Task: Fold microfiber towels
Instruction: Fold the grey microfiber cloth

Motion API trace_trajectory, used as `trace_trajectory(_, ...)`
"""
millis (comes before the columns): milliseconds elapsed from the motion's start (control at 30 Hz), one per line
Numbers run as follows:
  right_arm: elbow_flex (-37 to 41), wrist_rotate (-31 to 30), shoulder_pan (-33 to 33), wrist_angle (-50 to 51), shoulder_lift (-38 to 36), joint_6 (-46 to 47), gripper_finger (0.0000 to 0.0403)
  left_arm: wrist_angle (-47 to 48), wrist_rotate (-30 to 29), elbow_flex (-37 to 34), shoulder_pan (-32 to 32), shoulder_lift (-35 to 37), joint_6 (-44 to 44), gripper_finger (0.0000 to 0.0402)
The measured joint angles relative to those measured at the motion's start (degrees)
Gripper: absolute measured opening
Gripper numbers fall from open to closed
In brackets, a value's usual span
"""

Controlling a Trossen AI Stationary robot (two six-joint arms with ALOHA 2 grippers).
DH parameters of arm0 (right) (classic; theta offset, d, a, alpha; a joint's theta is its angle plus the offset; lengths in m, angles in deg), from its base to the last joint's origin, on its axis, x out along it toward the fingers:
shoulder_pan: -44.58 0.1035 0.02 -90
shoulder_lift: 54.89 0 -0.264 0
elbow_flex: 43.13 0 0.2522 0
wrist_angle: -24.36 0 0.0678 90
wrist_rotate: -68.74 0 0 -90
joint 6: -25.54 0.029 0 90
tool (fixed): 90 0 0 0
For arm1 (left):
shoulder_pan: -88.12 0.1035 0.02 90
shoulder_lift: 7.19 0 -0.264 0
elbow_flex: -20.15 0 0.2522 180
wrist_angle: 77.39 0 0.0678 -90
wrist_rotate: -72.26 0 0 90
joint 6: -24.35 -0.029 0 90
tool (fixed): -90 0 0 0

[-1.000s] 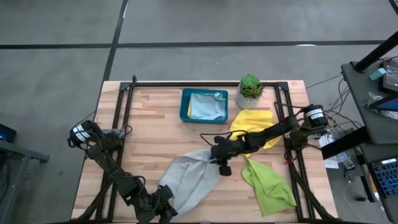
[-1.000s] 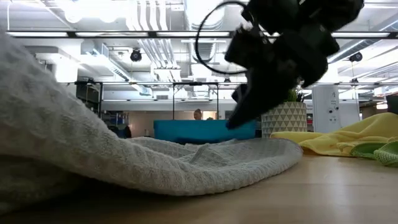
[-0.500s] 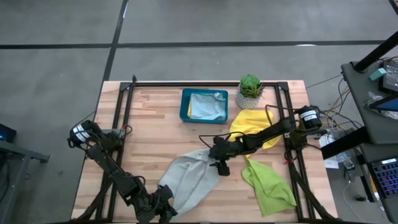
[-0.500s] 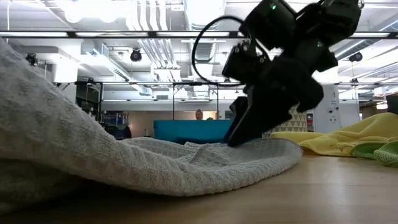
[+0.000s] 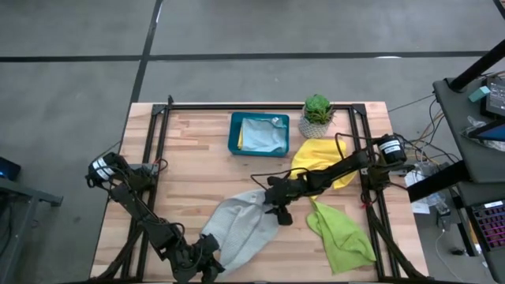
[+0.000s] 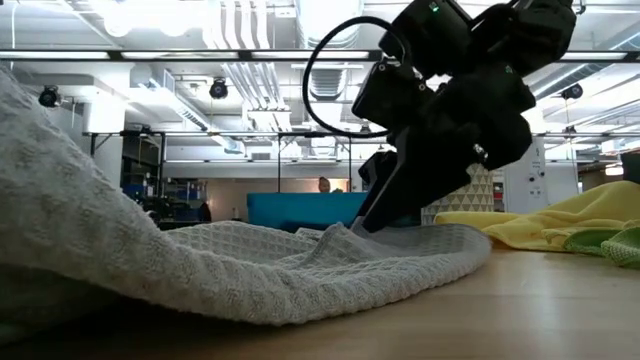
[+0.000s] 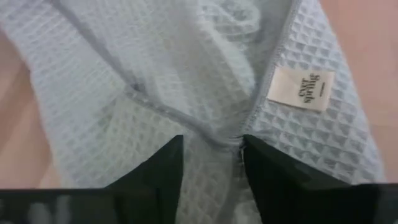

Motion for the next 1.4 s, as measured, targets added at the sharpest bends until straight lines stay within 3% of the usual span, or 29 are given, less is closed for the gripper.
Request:
trace_trajectory(267, 0.0, 0.8, 1.66, 0.48, 0.0, -1.11, 0.0033, 0.03, 0.0, 0.0, 0.0, 0.0, -0.03, 0.0)
trace_trajectory(333, 0.0, 0.79, 1.77, 0.47, -0.18, -1.39, 0.0017, 0.04, 0.0, 0.0, 0.0, 0.0, -0.03, 0.0)
trace_trajectory(567, 0.0, -5.08, 1.75, 5.32, -3.2, -1.57, 0.0013, 0.11, 0.0, 0.0, 0.0, -0.02, 0.0, 0.0)
trace_trajectory(1067, 0.0, -9.45, 3.3, 8.01, -16.74, -8.66, 0.0012, 1.64, -0.48, -0.81, 2.9, 0.95, -2.69, 0.0)
trace_trajectory(1233, 0.0, -13.07, 3.24, 8.07, -24.77, -13.16, 0.0009, 2.47, 1.16, -0.74, 5.73, 5.14, -7.02, 0.0)
trace_trajectory(1400, 0.0, -17.92, 3.25, 8.52, -32.83, -17.31, 0.0009, 10.61, 1.13, -0.64, 8.34, 13.5, -13.47, 0.0)
